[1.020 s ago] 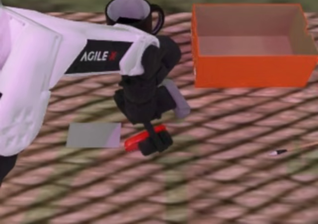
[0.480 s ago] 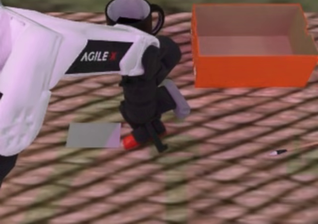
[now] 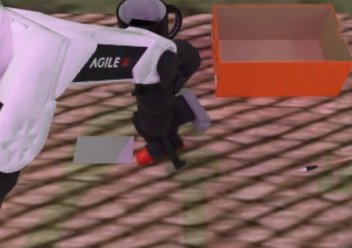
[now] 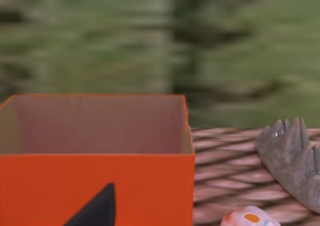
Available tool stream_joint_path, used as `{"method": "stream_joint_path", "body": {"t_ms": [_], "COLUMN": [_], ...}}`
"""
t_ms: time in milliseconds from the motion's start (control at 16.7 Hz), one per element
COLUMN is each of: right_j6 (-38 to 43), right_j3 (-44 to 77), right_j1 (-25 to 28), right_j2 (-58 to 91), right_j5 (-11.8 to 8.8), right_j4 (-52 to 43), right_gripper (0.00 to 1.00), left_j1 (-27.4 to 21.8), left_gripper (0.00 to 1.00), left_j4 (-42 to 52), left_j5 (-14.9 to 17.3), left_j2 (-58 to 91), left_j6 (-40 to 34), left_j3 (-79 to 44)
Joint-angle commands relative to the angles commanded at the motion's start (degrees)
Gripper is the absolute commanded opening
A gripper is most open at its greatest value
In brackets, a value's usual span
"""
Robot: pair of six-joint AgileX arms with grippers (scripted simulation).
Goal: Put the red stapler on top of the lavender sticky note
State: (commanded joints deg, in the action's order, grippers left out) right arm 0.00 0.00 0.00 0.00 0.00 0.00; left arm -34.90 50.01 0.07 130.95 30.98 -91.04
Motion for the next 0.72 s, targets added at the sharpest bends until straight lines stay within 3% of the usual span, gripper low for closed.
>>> {"method": "stream_joint_path", "body": {"t_ms": [240,720], "right_j6": [0.00,0.00], "right_j3": [0.00,0.00], "right_j1": [0.00,0.00], "right_j2": [0.00,0.00], "right_j5": [0.00,0.00], "right_j4": [0.00,0.00], "right_gripper": [1.00,1.00], "left_j1": [0.05,1.02], "left_gripper": [0.00,0.00], "left_j4": [2.35,19.01], "left_j5": [-0.03,-0.08], "left_j2": [-0.73,-6.54], "left_j6": [0.16,-0.15], "left_j3": [-1.88,-12.38]}}
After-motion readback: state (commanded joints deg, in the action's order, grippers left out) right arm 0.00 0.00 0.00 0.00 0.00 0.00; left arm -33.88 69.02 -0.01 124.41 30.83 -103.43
